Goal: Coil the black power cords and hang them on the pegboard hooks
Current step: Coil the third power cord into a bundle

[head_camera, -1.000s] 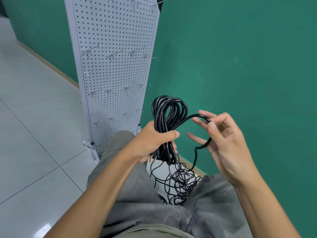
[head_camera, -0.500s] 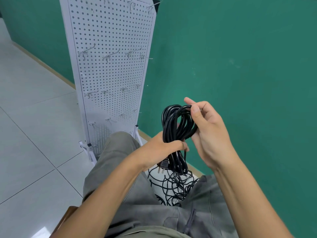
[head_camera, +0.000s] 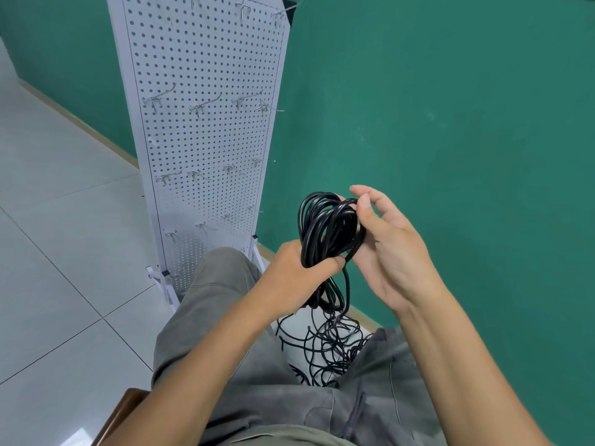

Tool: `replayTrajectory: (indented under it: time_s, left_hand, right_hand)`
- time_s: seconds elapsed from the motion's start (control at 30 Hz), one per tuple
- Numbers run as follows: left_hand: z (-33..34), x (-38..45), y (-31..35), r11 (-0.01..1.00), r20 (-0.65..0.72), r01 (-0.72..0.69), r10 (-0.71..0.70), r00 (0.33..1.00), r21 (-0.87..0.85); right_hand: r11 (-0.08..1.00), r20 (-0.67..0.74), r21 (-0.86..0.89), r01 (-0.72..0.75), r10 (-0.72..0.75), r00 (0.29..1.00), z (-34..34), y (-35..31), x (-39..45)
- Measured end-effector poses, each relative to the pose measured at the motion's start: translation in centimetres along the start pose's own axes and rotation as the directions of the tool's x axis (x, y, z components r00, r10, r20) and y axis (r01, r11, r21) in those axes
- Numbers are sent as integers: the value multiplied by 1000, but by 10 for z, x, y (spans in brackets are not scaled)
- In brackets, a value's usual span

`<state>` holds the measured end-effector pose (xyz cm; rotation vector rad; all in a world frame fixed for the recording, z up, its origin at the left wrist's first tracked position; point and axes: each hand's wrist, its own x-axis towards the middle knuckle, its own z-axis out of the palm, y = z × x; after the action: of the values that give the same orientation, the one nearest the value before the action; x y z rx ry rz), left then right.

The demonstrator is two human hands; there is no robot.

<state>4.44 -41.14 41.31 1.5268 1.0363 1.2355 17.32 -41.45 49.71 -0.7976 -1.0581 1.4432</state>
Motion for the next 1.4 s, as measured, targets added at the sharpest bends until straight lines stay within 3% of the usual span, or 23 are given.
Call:
replayTrajectory:
  time_s: [0.27,0.43,0.53,0.63,0.77,0.87,1.03,1.13,1.27,1.4]
  left_hand:
    - [1,-4,0,974,166,37,1,986,-224]
    - [13,-7,-2,914,140,118,-67,988,-389]
    - [9,-6,3,875,64,101,-80,995,-473]
    - [-5,-3,7,817,-8,114,-144,990,-565]
    - [-30,2,11,778,-155,90,-236,959,-622]
    - [-46,9,8,761,-301,61,-328,895,-646]
    - [-66,16,-1,814,-521,61,-425,740,-577]
    - [-68,16,-11,893,-610,107,-381,695,-436]
    - [-59,14,-19,956,-601,169,-283,748,-240]
    - [-41,11,-10,971,-448,175,-231,863,-164]
  right_hand:
    - [998,68,-52,-37,40,997,-8,5,5]
    - [959,106,-281,-33,65,992,-21,17,13]
    - [903,146,-414,-113,188,971,-31,40,8]
    - [873,174,-426,-238,337,925,-44,67,0]
    - [762,150,-612,-211,374,915,-57,83,-4]
    - [726,160,-664,-181,374,914,-64,89,-6]
    - [709,199,-699,-96,322,926,-65,87,-10]
    - [629,216,-778,8,255,942,-60,79,-11]
    - [553,271,-819,151,142,952,-36,58,-15]
    - [456,365,-834,311,33,930,-21,36,-14]
